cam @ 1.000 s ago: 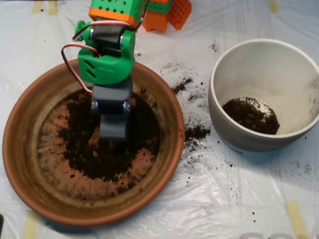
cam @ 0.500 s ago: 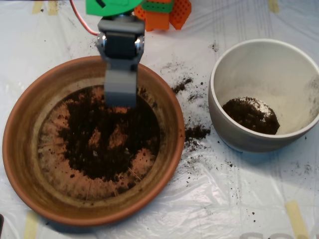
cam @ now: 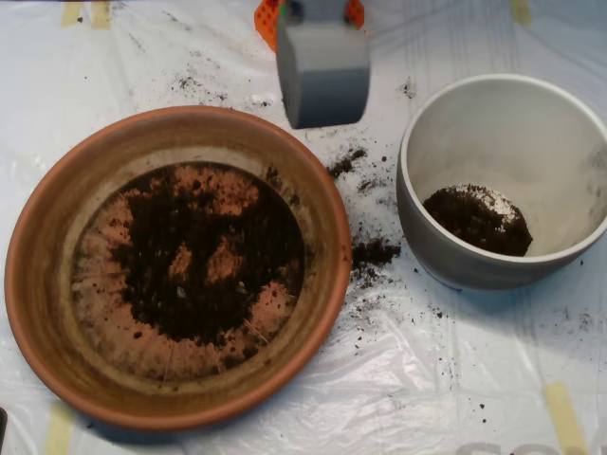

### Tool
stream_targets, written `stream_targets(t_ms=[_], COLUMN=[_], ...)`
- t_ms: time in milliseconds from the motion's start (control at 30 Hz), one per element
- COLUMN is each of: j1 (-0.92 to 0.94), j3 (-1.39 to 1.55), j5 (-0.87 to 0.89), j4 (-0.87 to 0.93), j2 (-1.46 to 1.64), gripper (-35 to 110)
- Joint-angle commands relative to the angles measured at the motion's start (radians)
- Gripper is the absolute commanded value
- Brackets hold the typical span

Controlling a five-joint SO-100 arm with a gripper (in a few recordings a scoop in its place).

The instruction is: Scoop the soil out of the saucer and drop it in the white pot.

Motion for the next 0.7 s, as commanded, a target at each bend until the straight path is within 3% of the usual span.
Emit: stream_targets(t_ms=[0, 233, 467, 667], j1=[-0.12, -0.319, -0.403, -0.414], j3=[-0.127, -0.126, -0.109, -0.005], j5=[0.005, 0.04, 0.011, -0.02], j4=[0.035, 0.032, 0.04, 0.018], j2=[0.0, -0.074, -0.135, -0.114], gripper=[-1, -1, 1, 20])
